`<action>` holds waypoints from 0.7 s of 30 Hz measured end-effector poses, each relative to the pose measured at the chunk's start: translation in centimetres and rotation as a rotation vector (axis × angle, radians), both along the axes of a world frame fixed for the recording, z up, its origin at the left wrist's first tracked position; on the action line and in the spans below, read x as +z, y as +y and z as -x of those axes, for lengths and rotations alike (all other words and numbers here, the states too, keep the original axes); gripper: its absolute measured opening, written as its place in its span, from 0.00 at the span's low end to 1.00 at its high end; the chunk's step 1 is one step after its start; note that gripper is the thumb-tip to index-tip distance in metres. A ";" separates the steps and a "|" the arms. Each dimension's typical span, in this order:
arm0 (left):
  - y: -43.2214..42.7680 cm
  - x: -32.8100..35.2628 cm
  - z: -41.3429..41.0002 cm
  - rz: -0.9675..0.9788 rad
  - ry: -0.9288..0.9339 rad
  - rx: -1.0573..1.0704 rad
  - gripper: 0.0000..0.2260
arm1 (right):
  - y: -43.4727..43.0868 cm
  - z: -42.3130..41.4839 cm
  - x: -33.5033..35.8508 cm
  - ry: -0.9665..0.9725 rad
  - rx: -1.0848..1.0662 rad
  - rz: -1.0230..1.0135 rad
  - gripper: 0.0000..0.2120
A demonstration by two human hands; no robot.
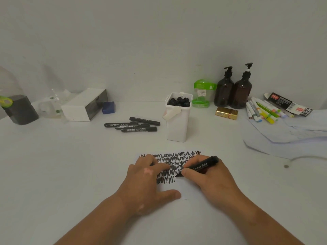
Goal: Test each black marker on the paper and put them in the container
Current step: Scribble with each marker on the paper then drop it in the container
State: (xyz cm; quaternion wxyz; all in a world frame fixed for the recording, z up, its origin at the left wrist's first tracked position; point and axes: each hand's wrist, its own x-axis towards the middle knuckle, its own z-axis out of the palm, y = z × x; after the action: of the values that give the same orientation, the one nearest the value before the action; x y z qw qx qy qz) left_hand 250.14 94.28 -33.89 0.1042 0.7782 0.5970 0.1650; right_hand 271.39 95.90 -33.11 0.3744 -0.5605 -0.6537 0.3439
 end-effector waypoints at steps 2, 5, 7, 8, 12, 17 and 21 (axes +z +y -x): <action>0.0 0.0 0.0 0.002 0.007 0.000 0.36 | 0.0 0.0 0.0 -0.015 -0.001 0.005 0.04; 0.0 0.0 0.0 0.006 0.004 0.003 0.36 | -0.1 0.0 -0.1 -0.015 -0.003 0.007 0.05; 0.0 0.0 0.0 0.008 0.005 0.005 0.36 | -0.1 0.0 0.0 -0.019 0.003 0.007 0.04; 0.0 0.0 -0.1 0.008 0.007 0.005 0.36 | -0.1 0.0 0.1 -0.025 0.017 0.010 0.04; 0.0 -0.1 0.0 0.005 0.003 0.005 0.37 | -0.1 0.0 0.2 -0.049 0.038 0.013 0.03; 0.1 -0.1 0.0 0.002 0.009 0.001 0.37 | 0.0 0.0 0.2 -0.058 0.005 0.014 0.03; 0.1 0.0 0.0 0.005 -0.004 -0.003 0.36 | -0.1 0.1 0.3 -0.060 -0.004 0.009 0.03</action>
State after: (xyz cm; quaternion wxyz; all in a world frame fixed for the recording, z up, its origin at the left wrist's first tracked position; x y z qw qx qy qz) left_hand 250.15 94.34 -33.93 0.1077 0.7784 0.5961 0.1651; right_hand 271.34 95.83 -32.84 0.3529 -0.5736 -0.6619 0.3292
